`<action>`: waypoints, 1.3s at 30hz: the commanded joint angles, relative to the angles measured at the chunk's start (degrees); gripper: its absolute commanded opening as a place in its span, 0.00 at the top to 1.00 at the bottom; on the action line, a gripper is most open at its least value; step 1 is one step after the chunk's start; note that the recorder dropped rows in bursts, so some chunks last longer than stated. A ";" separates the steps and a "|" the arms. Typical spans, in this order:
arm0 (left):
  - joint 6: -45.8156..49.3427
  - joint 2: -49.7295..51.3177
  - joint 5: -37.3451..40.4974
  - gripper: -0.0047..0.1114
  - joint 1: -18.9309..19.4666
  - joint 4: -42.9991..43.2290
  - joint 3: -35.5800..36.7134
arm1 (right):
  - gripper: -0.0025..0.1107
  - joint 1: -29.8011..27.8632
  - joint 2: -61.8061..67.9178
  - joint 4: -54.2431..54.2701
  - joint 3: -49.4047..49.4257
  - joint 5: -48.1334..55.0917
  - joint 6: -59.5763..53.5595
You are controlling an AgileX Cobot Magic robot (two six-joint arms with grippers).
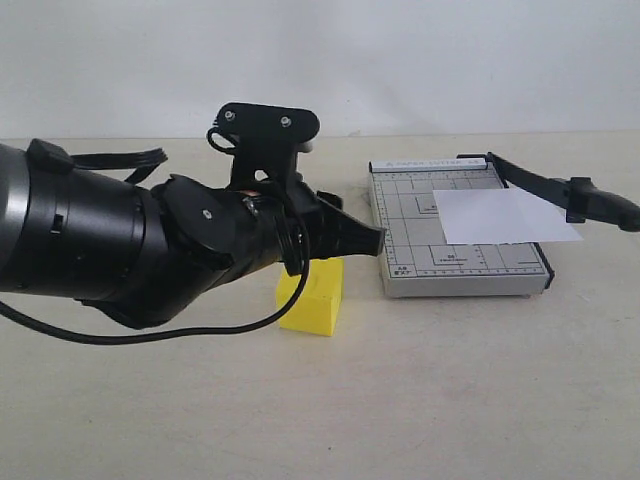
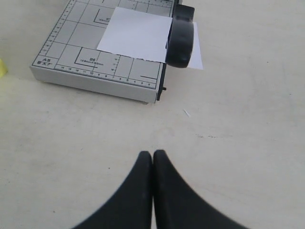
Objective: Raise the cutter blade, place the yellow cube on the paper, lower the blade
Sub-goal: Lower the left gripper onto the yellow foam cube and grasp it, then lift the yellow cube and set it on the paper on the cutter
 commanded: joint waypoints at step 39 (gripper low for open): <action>-1.85 10.59 4.20 0.91 0.38 -3.96 -0.19 | 0.98 -0.12 -0.01 0.49 0.27 -0.73 -0.10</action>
